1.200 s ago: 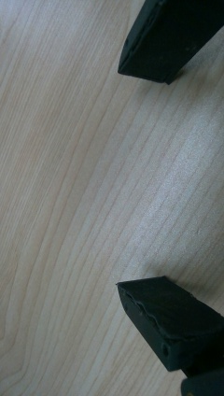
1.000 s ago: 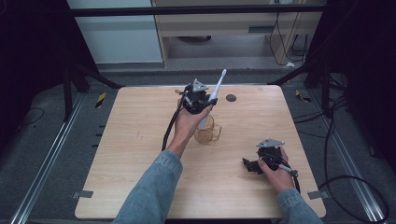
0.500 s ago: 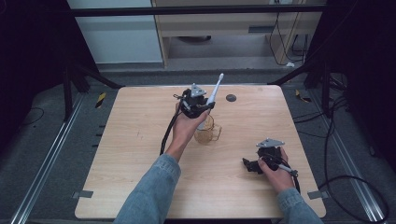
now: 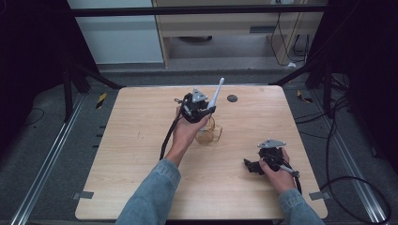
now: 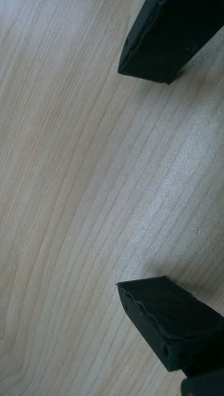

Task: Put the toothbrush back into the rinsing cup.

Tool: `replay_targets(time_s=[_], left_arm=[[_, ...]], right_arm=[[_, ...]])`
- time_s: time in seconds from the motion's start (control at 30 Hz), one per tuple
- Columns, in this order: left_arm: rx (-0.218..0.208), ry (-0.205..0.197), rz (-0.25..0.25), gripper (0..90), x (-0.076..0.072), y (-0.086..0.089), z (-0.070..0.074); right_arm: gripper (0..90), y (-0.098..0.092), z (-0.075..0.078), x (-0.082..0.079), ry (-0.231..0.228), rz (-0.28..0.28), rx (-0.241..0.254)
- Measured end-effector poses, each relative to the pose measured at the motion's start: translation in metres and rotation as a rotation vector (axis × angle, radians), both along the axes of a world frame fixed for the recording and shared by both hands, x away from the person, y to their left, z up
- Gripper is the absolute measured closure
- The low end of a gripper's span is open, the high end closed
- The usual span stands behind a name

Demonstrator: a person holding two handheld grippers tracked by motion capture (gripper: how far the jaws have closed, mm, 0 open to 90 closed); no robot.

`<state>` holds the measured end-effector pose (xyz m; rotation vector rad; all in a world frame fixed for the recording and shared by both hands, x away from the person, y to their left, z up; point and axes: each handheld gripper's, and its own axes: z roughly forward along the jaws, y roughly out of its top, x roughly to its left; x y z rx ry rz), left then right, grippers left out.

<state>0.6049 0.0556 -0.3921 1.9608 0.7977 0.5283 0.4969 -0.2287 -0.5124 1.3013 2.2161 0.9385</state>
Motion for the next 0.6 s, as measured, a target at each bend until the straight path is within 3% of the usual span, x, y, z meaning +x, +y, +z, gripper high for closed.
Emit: replay_targets(time_s=[0.6], left_arm=[[0.011,0.028,-0.007,66.6,-0.005,0.006,-0.010]], right_arm=[[0.3,0.000,0.000,0.000,-0.004,0.004,-0.004]])
